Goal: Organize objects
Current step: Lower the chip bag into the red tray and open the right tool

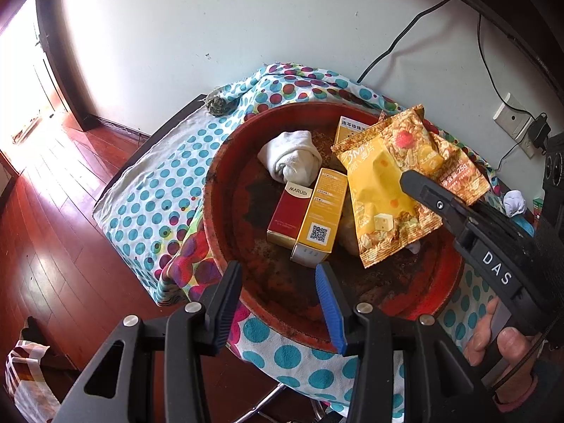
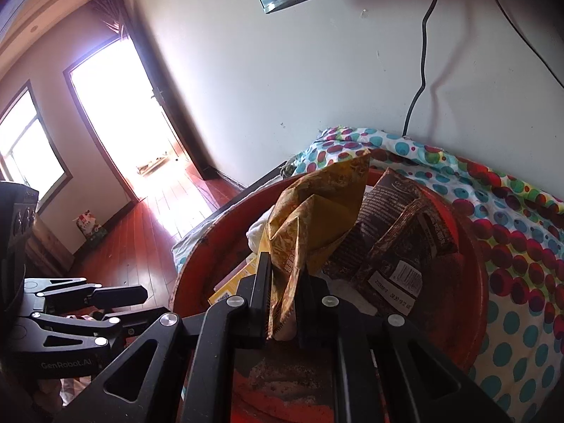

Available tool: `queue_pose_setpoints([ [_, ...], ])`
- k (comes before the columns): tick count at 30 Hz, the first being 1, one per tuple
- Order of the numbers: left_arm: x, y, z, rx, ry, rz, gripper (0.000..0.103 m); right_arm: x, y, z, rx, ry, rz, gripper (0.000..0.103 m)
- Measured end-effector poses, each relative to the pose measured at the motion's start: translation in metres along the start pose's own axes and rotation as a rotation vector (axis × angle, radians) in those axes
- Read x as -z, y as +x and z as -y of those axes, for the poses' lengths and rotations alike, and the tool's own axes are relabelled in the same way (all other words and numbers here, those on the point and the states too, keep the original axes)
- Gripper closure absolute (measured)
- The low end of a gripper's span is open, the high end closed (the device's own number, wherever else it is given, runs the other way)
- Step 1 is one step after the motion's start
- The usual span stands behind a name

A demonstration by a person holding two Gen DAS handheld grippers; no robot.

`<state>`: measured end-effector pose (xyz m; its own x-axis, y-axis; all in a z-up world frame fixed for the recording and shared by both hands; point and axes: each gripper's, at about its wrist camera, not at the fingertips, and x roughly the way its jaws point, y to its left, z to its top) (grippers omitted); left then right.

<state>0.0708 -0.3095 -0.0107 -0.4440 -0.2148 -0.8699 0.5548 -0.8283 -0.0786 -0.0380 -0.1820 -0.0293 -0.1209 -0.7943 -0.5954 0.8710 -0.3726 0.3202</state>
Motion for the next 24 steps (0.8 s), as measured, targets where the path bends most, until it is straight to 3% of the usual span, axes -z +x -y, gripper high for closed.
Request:
queue_pose_setpoints([
  [7,-0.001,0.004,0.004,0.02,-0.001,-0.006,0.059,0.01,-0.006,0.014,0.07,-0.003,-0.027,0.072],
  [14,-0.001,0.002,0.016,0.031,0.021,-0.008,0.059,0.016,-0.019,0.028,0.146,0.007,-0.024,0.034],
  [24,-0.001,-0.003,0.072,0.082,0.109,0.001,0.059,0.04,-0.083,0.081,0.267,0.093,0.034,0.03],
])
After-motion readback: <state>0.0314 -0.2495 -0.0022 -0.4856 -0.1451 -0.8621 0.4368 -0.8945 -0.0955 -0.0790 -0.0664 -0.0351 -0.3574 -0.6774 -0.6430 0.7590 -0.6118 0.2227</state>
